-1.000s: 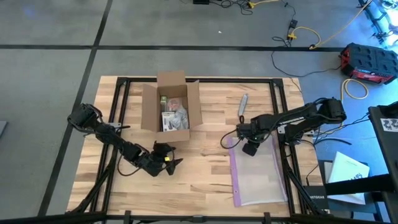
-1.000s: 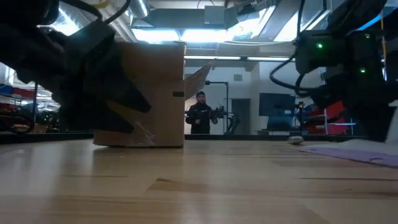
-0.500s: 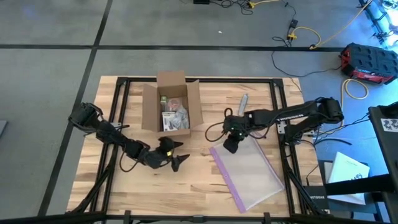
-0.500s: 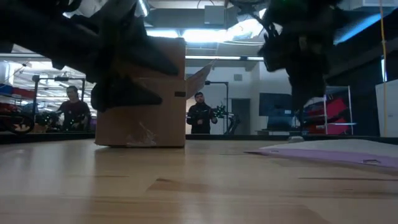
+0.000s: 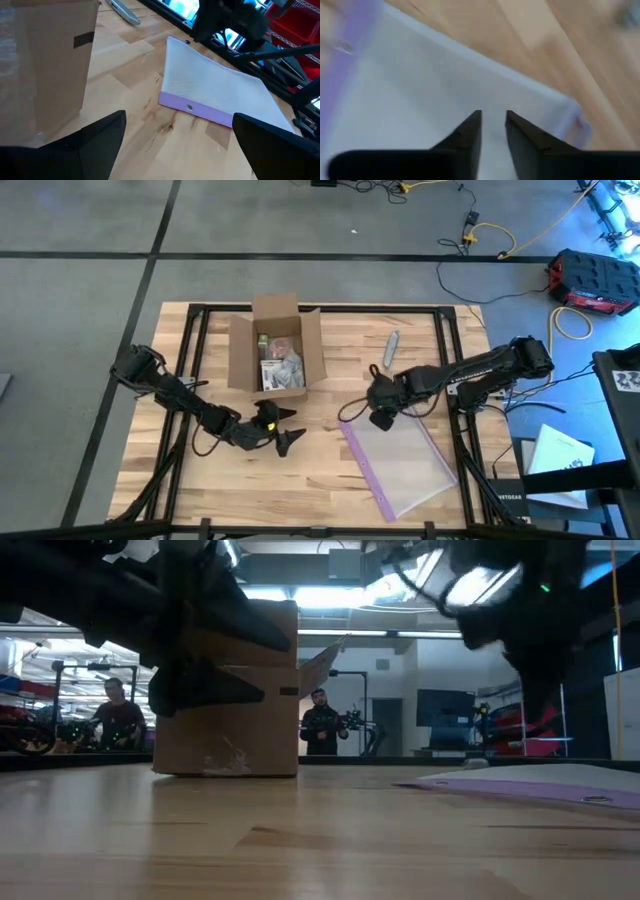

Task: Unpack boxes
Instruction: Open the zip bag

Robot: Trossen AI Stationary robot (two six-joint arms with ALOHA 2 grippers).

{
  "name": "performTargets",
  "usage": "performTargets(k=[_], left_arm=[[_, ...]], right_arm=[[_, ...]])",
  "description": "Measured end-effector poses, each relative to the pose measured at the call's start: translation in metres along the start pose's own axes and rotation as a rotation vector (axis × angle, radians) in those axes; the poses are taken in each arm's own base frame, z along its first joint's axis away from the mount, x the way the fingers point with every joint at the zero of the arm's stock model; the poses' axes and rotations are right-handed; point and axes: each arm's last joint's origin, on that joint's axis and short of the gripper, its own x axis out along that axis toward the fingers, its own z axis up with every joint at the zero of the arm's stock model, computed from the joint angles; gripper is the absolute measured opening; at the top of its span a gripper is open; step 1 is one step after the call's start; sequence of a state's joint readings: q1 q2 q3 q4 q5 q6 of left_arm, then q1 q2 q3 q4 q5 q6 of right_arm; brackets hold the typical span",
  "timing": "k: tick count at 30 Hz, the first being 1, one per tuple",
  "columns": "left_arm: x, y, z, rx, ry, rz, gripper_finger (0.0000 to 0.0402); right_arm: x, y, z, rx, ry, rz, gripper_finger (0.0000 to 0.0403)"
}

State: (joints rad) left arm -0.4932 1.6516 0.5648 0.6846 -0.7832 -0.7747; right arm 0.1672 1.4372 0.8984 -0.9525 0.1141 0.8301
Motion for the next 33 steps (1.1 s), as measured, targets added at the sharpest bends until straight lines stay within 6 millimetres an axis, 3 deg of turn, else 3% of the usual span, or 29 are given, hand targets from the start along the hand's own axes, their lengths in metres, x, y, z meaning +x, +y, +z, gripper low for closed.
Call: performTargets(k=[6, 9, 15, 25, 29, 33], left_arm=[[-0.003, -0.003, -0.003, 0.041, 0.028, -0.036, 0.0353], [-0.005, -0.003, -0.006, 0.026, 0.044, -0.03, 0.0353], [-0.005, -0.004, -0.006, 0.002, 0.045, -0.036, 0.0353], [-0.005, -0.004, -0.006, -0.014, 0.047, -0.034, 0.0353], [-0.005, -0.003, -0.006, -0.013, 0.046, -0.033, 0.0353], [-0.005, -0.003, -0.006, -0.012, 0.046, -0.033, 0.0353]], right_arm=[[0.026, -0.021, -0.021, 0.17, 0.046, -0.184, 0.0221], [0.042, -0.025, -0.023, 0.23, 0.009, -0.141, 0.0284], [0.063, -0.033, -0.033, 0.328, -0.02, -0.116, 0.0353], [0.067, -0.031, -0.032, 0.355, -0.041, -0.053, 0.0346], [0.068, -0.029, -0.031, 0.348, -0.038, -0.023, 0.0282], [0.068, -0.027, -0.03, 0.324, -0.035, 0.001, 0.0181]])
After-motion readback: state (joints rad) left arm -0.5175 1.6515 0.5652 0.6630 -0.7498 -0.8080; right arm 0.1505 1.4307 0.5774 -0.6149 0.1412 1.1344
